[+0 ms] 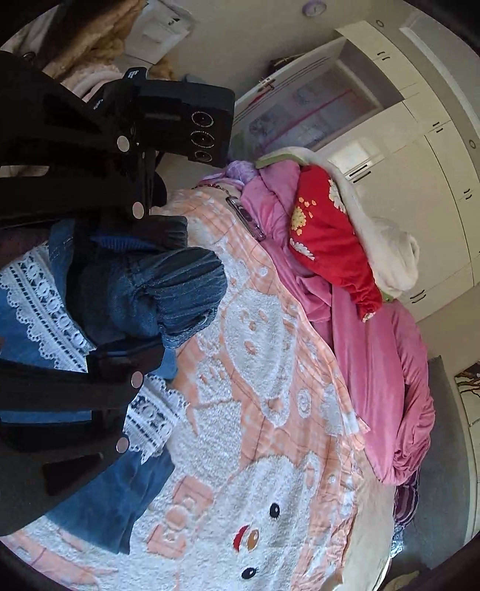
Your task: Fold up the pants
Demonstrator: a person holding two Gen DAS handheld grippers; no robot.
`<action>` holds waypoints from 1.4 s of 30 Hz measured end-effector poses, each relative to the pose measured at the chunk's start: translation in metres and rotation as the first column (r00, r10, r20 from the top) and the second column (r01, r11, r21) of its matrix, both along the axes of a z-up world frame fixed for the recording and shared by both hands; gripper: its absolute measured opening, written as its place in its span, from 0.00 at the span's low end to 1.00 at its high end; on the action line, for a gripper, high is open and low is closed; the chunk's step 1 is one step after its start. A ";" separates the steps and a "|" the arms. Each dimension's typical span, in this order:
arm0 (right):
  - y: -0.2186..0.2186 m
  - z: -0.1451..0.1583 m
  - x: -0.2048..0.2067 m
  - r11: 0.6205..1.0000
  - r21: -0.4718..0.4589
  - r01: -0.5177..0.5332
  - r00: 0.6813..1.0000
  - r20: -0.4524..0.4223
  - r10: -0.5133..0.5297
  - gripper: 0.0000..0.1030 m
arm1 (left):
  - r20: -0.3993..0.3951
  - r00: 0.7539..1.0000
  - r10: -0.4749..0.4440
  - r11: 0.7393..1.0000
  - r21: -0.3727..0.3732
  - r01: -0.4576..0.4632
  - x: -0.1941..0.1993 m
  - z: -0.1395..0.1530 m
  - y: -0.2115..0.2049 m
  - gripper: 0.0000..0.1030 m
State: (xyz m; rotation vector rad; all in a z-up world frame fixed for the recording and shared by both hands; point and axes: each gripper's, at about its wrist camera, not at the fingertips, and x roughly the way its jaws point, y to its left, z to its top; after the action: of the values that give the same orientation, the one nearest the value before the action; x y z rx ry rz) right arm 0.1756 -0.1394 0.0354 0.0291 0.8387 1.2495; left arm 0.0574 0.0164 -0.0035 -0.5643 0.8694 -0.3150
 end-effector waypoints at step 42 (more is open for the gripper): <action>-0.121 -0.025 -0.078 0.860 -0.204 0.468 0.882 0.167 -0.441 0.86 | 0.027 0.985 -0.168 0.938 0.311 0.152 -0.023 0.016 -0.075 0.74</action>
State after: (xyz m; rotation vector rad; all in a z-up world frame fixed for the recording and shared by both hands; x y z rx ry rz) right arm 0.0980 -0.2604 0.0109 -0.0369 0.8185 0.6904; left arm 0.0345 -0.0585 0.0127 -0.1943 0.8944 -0.3327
